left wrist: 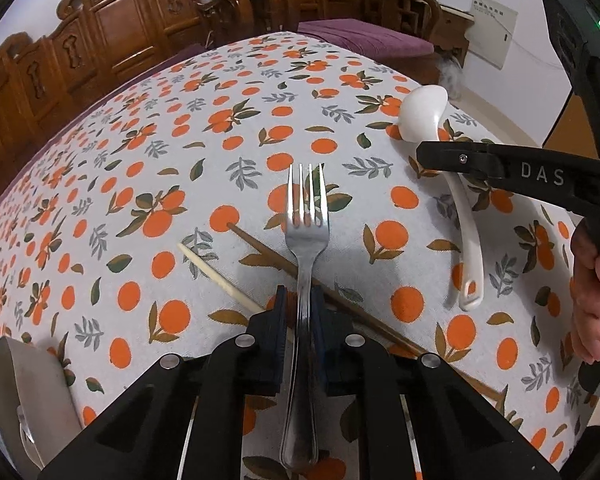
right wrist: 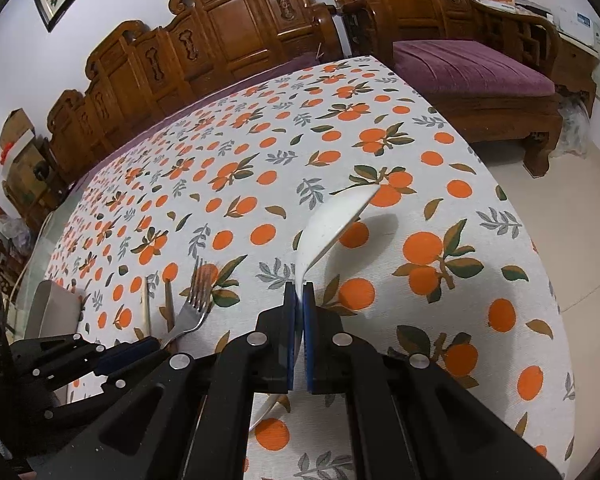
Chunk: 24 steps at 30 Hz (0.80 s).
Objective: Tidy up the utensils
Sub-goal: 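Grasp a white plastic spoon with the right tool while the left tool grasps a metal fork, then carry the metal fork and white spoon over the grey tray with both tools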
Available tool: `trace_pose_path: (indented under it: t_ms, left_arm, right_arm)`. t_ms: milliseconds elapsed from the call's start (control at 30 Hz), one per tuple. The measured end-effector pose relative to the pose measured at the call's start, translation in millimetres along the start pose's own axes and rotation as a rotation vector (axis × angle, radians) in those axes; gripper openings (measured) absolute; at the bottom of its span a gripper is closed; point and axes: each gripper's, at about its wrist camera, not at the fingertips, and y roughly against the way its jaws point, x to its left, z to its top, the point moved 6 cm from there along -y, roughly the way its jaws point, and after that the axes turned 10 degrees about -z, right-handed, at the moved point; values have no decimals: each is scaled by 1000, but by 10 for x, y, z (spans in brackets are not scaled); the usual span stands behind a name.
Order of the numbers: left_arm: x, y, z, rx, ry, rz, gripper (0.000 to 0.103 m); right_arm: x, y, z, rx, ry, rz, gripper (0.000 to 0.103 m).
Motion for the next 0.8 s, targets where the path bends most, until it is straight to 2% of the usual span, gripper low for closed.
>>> trace_pose_path:
  t_ms: [33, 300, 533, 800]
  left_arm:
    - [-2, -2, 1, -1, 2, -10, 7]
    - [-43, 209, -97, -39, 10, -35, 6]
    - [11, 635, -154, -108, 19, -34, 6]
    - [167, 1133, -228, -159, 32, 0, 6]
  right_arm:
    - [12, 9, 3, -2, 2, 1, 4]
    - [279, 188, 46, -39, 64, 14, 4]
    - [466, 250, 10, -48, 115, 7, 4]
    - [734, 380, -74, -58, 145, 27, 4]
